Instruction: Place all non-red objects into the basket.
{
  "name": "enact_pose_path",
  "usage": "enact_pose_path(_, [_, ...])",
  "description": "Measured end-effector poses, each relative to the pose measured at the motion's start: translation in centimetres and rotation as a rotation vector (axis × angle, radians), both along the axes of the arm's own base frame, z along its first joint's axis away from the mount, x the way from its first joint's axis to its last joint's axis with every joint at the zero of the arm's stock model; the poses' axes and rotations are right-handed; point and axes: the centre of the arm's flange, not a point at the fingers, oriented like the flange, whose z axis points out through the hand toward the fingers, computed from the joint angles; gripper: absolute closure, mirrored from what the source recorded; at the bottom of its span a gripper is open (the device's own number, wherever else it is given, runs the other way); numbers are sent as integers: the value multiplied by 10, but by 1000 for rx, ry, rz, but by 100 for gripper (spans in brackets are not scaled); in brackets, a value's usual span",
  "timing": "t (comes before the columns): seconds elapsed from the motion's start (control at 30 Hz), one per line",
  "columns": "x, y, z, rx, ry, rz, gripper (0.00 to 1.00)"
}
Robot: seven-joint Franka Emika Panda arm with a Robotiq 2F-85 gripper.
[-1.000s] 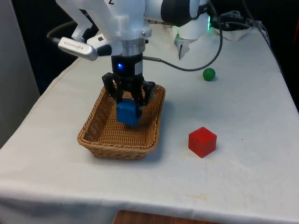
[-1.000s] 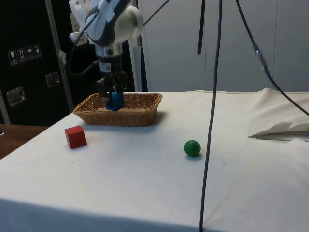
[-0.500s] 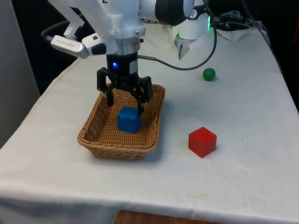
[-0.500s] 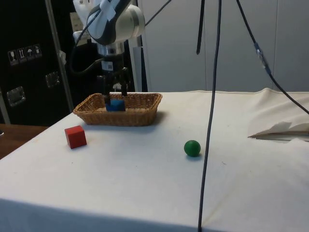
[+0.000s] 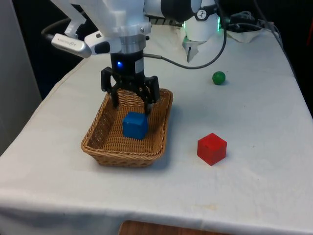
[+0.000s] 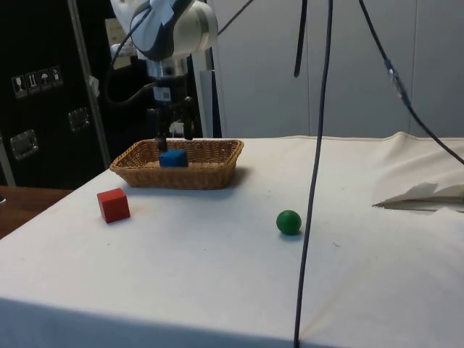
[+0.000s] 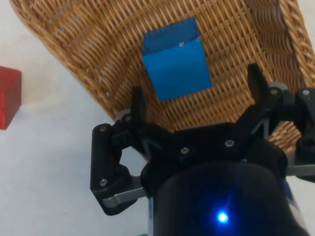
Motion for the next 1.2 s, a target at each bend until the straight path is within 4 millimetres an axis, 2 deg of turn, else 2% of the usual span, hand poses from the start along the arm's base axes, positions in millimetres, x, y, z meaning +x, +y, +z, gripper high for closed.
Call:
enact_pose_path(0.13, [-3,2,3,5,8,3,0])
enact_pose_path(0.37, [-21,9,14,18,23,5,0])
enact_pose_path(0.93, [-44,24,25,45,41,7,0])
enact_pose_path(1.2, [-58,32,43,52,55,12,0])
